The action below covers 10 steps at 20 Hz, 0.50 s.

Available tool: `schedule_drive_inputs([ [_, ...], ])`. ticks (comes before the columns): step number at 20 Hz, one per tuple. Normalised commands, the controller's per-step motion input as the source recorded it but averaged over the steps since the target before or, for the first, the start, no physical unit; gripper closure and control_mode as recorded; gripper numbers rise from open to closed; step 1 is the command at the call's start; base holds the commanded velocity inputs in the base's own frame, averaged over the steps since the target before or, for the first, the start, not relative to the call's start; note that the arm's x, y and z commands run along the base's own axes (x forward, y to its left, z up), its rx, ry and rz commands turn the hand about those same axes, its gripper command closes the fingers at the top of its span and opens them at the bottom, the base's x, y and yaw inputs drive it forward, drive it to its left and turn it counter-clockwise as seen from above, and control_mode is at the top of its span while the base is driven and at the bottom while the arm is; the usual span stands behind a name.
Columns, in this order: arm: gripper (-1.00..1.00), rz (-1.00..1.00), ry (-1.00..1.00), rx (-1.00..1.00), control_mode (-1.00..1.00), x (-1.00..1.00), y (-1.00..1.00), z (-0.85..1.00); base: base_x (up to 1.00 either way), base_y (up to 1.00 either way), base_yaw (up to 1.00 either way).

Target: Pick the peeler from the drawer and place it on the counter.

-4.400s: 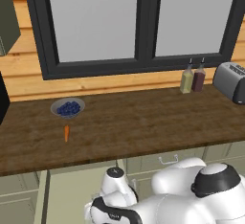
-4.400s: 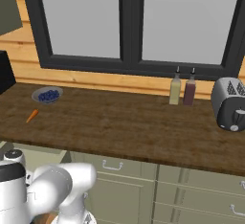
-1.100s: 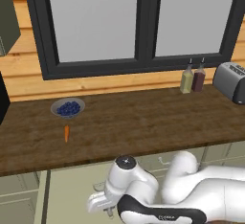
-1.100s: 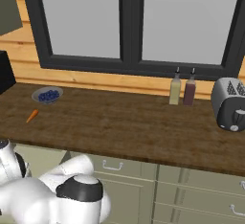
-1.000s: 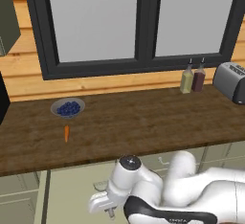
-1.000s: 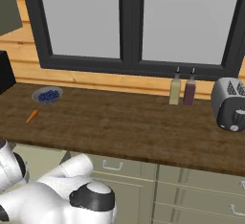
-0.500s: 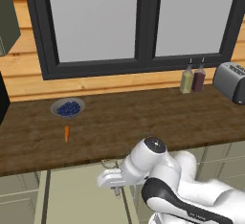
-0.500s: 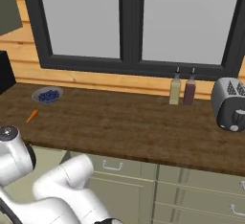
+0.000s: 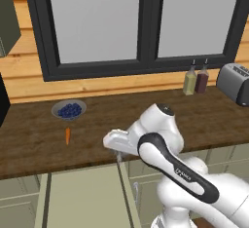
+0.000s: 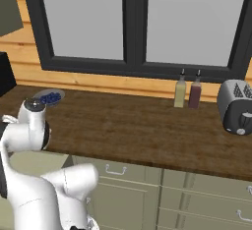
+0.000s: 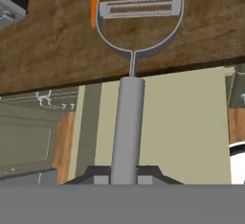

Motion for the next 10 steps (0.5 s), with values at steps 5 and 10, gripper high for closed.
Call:
schedule_drive_inputs([
  [5, 1.00, 0.00, 0.24, 0.00, -1.00, 1.00, -0.41, 0.49, 0.00, 0.00, 0.00],
  [10, 1.00, 0.01, 0.21, -0.04, -1.00, 0.84, -0.53, 0.16, 0.00, 0.00, 0.00],
])
